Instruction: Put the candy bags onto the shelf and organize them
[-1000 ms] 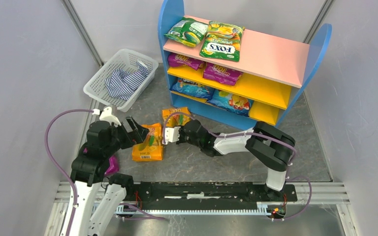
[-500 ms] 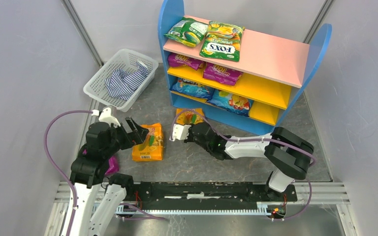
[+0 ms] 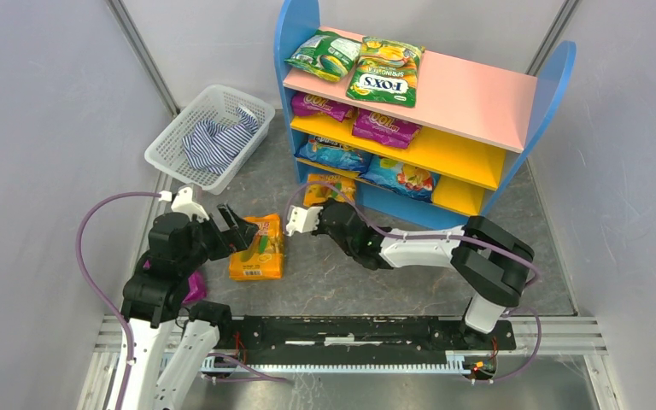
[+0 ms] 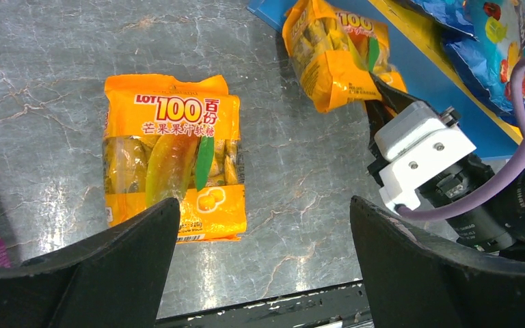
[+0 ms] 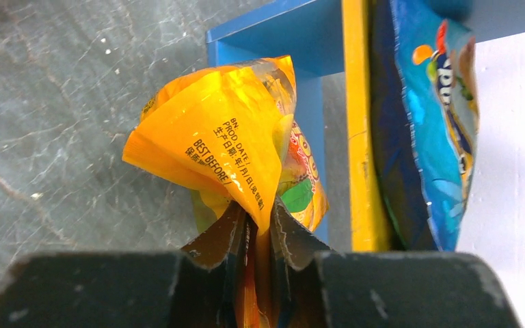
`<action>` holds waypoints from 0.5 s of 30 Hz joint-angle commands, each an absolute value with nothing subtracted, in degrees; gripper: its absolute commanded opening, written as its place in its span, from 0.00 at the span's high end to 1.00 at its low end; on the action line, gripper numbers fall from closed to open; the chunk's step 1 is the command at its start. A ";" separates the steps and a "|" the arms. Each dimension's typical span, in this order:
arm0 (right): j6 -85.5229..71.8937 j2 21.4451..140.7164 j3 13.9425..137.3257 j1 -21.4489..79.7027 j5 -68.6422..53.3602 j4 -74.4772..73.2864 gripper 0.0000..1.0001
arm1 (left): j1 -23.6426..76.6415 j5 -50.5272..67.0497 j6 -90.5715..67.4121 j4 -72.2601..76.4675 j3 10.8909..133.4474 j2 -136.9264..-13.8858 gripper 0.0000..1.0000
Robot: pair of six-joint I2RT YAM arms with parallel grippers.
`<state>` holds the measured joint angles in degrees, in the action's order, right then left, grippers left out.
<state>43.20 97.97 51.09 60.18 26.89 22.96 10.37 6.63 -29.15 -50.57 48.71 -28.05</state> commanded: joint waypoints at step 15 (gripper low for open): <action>48.07 108.06 63.63 54.54 29.04 32.91 1.00 | 9.49 8.96 -25.09 -48.33 48.78 -27.99 0.00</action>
